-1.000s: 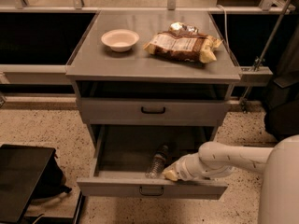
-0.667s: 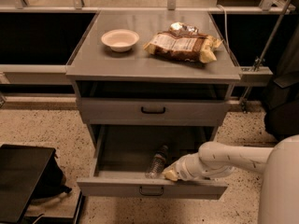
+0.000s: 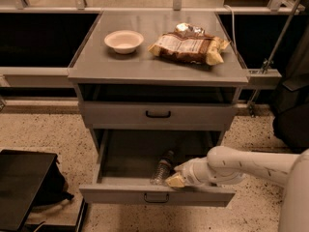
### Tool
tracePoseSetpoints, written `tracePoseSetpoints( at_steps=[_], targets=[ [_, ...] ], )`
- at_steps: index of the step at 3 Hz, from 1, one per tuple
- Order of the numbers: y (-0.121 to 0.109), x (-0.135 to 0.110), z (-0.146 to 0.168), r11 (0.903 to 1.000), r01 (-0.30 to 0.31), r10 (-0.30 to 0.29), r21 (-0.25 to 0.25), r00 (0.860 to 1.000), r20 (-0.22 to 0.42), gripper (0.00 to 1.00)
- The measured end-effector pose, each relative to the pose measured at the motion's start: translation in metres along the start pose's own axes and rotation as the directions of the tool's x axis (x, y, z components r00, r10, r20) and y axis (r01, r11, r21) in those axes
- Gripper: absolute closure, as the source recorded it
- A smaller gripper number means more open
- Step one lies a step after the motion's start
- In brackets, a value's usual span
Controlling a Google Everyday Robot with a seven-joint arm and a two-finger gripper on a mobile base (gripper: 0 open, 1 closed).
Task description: Pick water bottle from middle drawer and place on counter
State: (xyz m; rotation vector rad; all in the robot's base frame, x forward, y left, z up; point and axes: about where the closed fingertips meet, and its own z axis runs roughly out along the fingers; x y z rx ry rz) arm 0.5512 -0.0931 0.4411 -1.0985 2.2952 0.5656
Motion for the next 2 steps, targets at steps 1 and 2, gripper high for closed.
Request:
tracePoseSetpoints(
  at_steps=[1, 2],
  targets=[
    [0.017, -0.027, -0.041, 0.9924, 0.063, -0.068, 0.106, 0.997, 0.046, 0.0],
    [0.049, -0.056, -0.093, 0.9625, 0.114, -0.14, 0.246, 0.986, 0.092, 0.0]
  ],
)
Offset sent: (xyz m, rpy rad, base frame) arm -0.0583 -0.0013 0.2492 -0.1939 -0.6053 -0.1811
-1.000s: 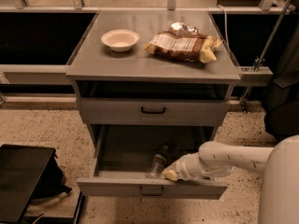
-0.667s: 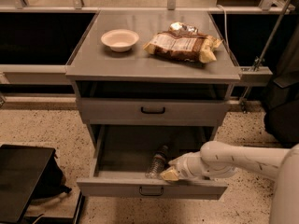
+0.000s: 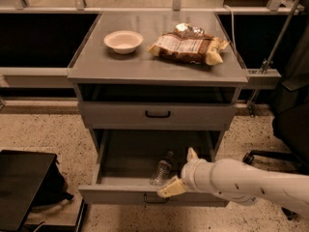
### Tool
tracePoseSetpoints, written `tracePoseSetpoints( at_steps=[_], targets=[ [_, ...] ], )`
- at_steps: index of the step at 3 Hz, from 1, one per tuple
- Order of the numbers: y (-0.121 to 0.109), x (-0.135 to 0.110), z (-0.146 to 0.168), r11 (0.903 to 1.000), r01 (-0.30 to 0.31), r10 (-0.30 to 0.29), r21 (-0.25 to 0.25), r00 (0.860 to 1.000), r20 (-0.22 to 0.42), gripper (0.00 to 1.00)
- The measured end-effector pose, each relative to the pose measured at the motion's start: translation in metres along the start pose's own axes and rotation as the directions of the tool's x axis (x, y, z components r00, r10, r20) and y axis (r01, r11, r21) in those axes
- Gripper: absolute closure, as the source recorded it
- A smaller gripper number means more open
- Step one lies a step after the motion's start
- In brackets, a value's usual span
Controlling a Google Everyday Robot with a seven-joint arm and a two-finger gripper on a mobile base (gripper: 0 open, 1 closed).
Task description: Pick water bottle from middle drawer and place on counter
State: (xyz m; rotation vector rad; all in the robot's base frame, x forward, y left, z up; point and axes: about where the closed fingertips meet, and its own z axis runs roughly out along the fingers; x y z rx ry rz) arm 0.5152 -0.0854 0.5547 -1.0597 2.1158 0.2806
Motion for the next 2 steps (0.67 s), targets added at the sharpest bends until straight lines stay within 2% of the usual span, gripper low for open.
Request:
tracePoseSetpoints(
  at_steps=[1, 2],
  targets=[
    [-0.0115, -0.0326, -0.0267, 0.992, 0.066, -0.07, 0.108, 0.997, 0.034, 0.0],
    [-0.0115, -0.0326, -0.0267, 0.992, 0.066, -0.07, 0.108, 0.997, 0.034, 0.0]
  ],
)
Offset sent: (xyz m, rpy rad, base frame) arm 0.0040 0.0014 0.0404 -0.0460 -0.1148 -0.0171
